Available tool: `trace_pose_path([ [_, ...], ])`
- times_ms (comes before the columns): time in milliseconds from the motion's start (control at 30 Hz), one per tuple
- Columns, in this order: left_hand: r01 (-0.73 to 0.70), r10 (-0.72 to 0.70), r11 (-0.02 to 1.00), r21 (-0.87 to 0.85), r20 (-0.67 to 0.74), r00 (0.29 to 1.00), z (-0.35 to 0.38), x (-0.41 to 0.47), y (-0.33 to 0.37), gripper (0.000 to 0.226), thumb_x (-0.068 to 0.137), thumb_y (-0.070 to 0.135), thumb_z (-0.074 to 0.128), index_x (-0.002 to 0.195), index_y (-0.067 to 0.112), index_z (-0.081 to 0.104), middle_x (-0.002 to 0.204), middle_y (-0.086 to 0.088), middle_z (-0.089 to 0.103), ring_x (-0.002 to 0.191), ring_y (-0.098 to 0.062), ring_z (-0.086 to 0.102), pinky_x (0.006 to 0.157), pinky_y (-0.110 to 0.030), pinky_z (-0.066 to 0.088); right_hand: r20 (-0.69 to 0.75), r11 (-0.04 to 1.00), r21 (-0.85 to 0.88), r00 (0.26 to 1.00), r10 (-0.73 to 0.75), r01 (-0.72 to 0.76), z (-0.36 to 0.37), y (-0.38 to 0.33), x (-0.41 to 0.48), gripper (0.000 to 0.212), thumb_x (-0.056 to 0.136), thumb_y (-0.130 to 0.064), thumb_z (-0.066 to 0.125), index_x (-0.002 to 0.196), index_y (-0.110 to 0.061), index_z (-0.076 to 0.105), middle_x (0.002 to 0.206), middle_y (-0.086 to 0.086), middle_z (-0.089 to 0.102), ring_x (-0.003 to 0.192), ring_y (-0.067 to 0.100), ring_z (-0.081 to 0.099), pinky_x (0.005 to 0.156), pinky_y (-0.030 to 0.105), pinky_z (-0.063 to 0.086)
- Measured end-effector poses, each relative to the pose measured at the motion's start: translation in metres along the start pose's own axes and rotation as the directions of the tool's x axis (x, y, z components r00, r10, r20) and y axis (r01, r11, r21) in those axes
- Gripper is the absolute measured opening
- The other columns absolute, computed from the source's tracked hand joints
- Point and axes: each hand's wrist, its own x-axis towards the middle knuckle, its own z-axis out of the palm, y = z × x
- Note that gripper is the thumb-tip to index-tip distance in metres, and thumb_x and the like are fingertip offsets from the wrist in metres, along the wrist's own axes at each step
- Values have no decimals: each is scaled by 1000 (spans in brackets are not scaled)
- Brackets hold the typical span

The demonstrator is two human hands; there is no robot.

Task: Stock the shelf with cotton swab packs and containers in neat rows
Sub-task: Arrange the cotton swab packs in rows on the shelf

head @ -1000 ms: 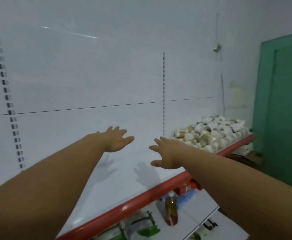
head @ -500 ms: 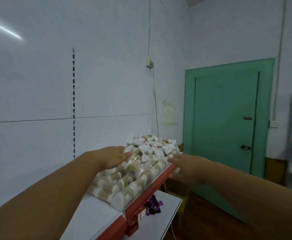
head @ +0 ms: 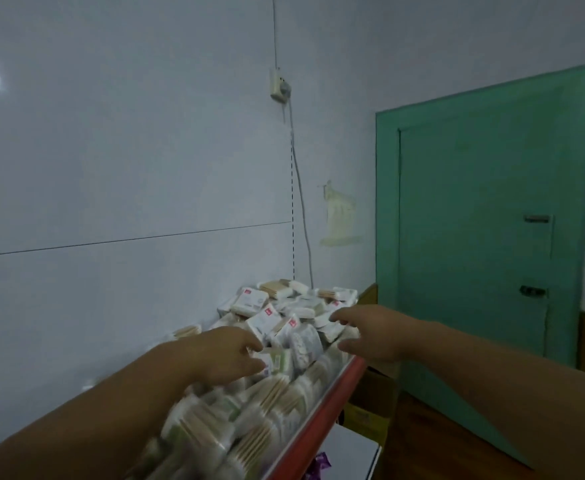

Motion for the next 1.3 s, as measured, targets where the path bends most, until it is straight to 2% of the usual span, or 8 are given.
trace_pose_path([
  [200,158,-157,987,32,-28,987,-11,63,-2,38,95,46,49,128,31,57,124,6,60,97,-5,52,84,-18,40,-157,979,112,976,-153,171,30,47,105,61,89,-41,58,144,-26,35,149,0,38,135,19,35,109,31,28],
  [400,282,-303,935,-217,-71,950,-15,96,-2,31,92,46,55,117,28,61,106,4,64,82,-5,60,77,-20,47,-160,940,129,942,-294,315,38,65,169,30,80,-37,63,107,-25,66,106,-3,66,99,15,60,80,26,45],
  [533,250,-421,387,-887,71,904,-26,105,-3,50,80,54,59,115,19,57,102,-12,73,83,-26,73,72,-38,61,-374,864,231,861,-344,446,11,70,178,19,76,-33,63,88,-22,73,80,-4,70,73,10,61,65,26,46],
  [633,211,-347,64,-975,176,921,-26,119,1,67,74,64,50,118,14,59,111,-20,69,89,-33,71,66,-36,60,-516,654,280,685,-514,703,0,56,172,26,76,-22,73,103,-22,74,99,-6,73,88,8,66,82,25,51],
  [700,108,-357,-36,-994,113,927,-21,126,2,50,78,44,62,111,7,68,106,-21,70,85,-31,72,61,-34,60,-594,537,140,505,-626,832,8,42,172,36,73,-15,78,108,-11,72,112,3,70,103,15,65,94,26,47],
  [867,50,-523,55,-997,14,853,-22,117,-27,43,64,2,67,106,3,66,97,-18,73,79,-26,72,65,-38,61,-431,650,147,640,-636,745,28,44,195,50,84,-32,70,131,-21,57,143,-5,46,131,10,38,105,14,20],
  [1033,110,-478,133,-985,34,878,-26,102,-55,42,60,-5,73,100,3,67,93,-18,73,76,-25,73,60,-33,60,-20,710,-87,712,-702,698,33,31,223,27,84,-36,67,106,-22,70,131,-5,54,123,12,44,104,29,33],
  [1300,84,-171,172,-982,54,984,-26,109,-52,29,69,0,61,92,8,77,98,-19,73,82,-26,72,65,-32,59,-306,673,369,767,-563,641,8,1,230,4,87,-29,65,90,-29,68,82,-15,65,76,0,58,66,19,45],
])
